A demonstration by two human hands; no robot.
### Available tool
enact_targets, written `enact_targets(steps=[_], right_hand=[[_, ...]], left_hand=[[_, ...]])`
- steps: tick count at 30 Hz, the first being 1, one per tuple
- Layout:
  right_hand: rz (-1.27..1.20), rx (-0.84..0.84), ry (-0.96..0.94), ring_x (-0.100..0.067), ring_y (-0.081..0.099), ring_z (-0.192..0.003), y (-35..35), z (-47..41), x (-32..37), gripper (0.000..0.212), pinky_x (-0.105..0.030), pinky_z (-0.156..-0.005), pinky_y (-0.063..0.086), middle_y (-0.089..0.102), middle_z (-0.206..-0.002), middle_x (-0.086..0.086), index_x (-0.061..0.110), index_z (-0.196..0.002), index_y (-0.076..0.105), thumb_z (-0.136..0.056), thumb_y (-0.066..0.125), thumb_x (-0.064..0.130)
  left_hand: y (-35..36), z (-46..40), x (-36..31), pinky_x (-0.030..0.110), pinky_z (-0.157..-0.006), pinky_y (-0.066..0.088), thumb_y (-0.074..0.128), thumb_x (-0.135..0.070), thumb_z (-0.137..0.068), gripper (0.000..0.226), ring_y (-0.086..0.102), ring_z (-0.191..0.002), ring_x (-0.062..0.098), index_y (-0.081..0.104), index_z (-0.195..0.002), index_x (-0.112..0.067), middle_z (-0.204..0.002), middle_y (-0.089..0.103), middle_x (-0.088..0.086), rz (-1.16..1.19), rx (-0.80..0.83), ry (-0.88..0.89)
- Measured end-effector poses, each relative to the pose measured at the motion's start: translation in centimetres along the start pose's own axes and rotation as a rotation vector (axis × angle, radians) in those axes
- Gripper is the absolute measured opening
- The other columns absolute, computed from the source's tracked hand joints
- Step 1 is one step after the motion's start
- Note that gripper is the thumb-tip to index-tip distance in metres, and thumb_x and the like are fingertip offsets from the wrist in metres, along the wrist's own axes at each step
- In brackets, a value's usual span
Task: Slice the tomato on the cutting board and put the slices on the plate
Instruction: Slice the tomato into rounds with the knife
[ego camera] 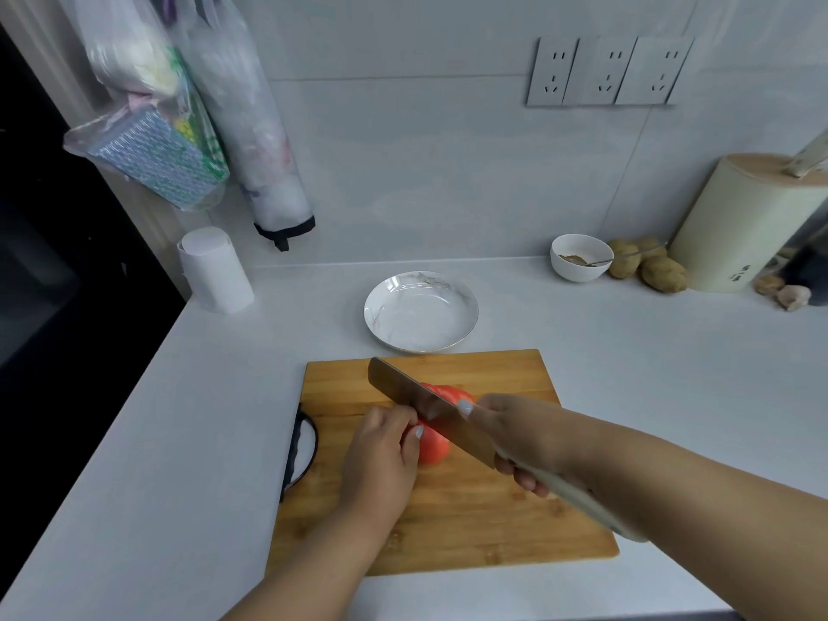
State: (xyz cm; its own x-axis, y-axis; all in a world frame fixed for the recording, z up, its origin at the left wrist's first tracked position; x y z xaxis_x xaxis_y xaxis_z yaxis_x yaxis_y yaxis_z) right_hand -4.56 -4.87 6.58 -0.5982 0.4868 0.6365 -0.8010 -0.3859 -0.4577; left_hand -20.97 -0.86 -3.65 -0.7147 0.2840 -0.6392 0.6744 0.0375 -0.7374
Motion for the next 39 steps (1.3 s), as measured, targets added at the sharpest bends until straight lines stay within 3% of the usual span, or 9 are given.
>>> enact_targets(steps=[8, 15, 22, 31, 36, 39], right_hand=[[0.025, 0.006, -0.028, -0.013, 0.043, -0.038, 0.4, -1.0, 0.8, 0.036, -0.019, -0.041, 0.04, 0.05, -0.066, -0.005, 0.028, -0.084, 0.049, -0.1, 0.029, 0.053], [0.035, 0.026, 0.047, -0.013, 0.043, -0.039, -0.5, 0.1, -1.2, 0.042, -0.019, -0.041, 0.039, 0.051, -0.064, -0.003, 0.022, -0.088, 0.05, -0.097, 0.031, 0.058], [0.065, 0.038, 0.056, -0.02, 0.047, -0.046, 0.9, -3.5, -0.3, 0.071, -0.025, -0.046, 0.044, 0.056, -0.078, -0.016, 0.003, -0.122, 0.057, -0.096, 0.027, 0.062], [-0.092, 0.081, 0.129, -0.012, 0.042, -0.039, -0.2, -2.0, -3.0, 0.044, -0.018, -0.043, 0.04, 0.05, -0.059, -0.002, 0.028, -0.108, 0.055, -0.095, 0.032, 0.063], [0.019, 0.071, 0.104, -0.018, 0.046, -0.046, 1.1, -3.9, -2.3, 0.06, -0.027, -0.053, 0.047, 0.056, -0.071, -0.01, 0.016, -0.113, 0.057, -0.093, 0.029, 0.065], [0.03, 0.043, 0.109, -0.02, 0.046, -0.048, 2.1, -5.4, -2.1, 0.067, -0.027, -0.052, 0.044, 0.055, -0.072, -0.013, 0.005, -0.103, 0.058, -0.094, 0.028, 0.065]], left_hand=[[0.2, -0.1, 0.2, 0.03, -0.064, 0.052, 0.053, -0.031, -0.091, 0.004, 0.053, -0.08, 0.009, 0.055, -0.093, -0.033, -0.095, 0.048, -0.01, 0.049, 0.0, 0.01], [-0.1, -0.1, -0.1, 0.027, -0.062, 0.051, 0.049, -0.035, -0.093, 0.005, 0.051, -0.08, 0.006, 0.054, -0.092, -0.034, -0.095, 0.046, -0.013, 0.02, 0.01, 0.021], [-0.3, 0.0, -0.3, 0.016, -0.056, 0.038, 0.052, -0.031, -0.092, 0.005, 0.05, -0.076, 0.008, 0.056, -0.094, -0.028, -0.094, 0.047, -0.01, -0.007, 0.013, 0.04], [-0.6, 0.0, -0.5, 0.015, -0.053, 0.034, 0.05, -0.033, -0.093, 0.006, 0.049, -0.074, 0.005, 0.055, -0.095, -0.03, -0.094, 0.047, -0.011, -0.04, 0.035, 0.032], [-0.6, 0.1, -0.5, 0.011, -0.052, 0.028, 0.049, -0.032, -0.094, 0.007, 0.048, -0.073, 0.006, 0.055, -0.097, -0.029, -0.094, 0.046, -0.011, -0.047, 0.029, 0.022], [-0.6, 0.1, -0.5, 0.012, -0.053, 0.03, 0.05, -0.032, -0.093, 0.006, 0.048, -0.073, 0.005, 0.055, -0.097, -0.03, -0.094, 0.047, -0.012, -0.045, 0.028, 0.031]])
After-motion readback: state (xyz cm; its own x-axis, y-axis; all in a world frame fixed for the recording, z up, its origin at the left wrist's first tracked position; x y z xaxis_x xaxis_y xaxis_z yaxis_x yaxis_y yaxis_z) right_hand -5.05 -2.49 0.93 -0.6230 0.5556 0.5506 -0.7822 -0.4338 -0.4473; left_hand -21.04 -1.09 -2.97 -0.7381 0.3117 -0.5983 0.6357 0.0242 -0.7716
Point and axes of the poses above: each hand's wrist, its own z-axis away from the middle knuckle, its own y-axis out of the palm, x = y × z, the point moved 3 cm from there along -z, towards the middle knuckle
